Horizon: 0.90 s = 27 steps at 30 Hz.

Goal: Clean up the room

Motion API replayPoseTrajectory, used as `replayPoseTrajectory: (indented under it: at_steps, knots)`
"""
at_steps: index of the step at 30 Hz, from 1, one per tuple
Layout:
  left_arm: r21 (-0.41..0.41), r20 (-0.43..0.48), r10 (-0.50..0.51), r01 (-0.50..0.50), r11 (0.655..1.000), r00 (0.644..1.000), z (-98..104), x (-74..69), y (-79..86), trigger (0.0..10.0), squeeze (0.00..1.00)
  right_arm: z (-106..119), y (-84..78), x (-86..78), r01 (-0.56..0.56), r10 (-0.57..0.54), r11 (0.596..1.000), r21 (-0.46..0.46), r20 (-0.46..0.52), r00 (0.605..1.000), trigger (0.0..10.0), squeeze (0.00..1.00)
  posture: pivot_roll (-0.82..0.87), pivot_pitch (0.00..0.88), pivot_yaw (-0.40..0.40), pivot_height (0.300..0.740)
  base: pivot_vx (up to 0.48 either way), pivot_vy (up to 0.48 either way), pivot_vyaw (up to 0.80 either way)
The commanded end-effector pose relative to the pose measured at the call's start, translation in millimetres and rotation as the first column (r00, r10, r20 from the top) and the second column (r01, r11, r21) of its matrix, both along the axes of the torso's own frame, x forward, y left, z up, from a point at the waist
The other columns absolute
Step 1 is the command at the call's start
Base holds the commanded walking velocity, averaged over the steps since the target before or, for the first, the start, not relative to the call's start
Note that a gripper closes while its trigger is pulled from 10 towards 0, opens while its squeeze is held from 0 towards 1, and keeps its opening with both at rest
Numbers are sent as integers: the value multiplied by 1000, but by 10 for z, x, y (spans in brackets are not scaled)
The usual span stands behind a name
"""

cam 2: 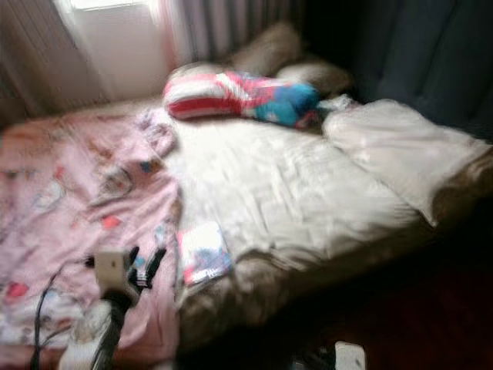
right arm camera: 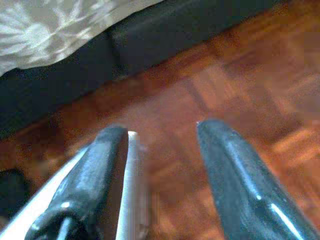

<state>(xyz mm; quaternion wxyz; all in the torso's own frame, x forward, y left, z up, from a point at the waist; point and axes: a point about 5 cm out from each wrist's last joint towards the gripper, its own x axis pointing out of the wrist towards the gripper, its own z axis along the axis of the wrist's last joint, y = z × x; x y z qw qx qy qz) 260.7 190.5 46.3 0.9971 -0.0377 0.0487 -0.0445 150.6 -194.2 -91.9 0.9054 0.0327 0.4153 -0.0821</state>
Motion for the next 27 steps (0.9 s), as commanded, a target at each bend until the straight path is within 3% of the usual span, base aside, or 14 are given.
replayPoseTrajectory:
  at_steps: [1,17,23,27]
  knots:
    - [-2,-22,-2,2,1000,1000,-30,-16,-3,10000,0,-39,59,-70,-2,3,1000,19,-29,1000,10000,0,14,18,41,646,0,0,0]
    - [-12,-21,6,-6,1000,1000,-25,-19,-2,10000,0,-40,62,-58,-9,10,1000,22,-38,999,10000,0,24,40,34,646,0,0,0]
    - [-13,-21,9,-9,1000,1000,-25,-19,-7,10000,0,-37,58,-53,-13,14,1000,21,-36,999,10000,0,22,45,33,612,0,0,0]
    - [-14,-21,10,-11,1000,1000,-24,-21,-4,10000,0,-35,58,-53,-7,8,1000,24,-32,999,10000,0,23,46,32,612,0,0,0]
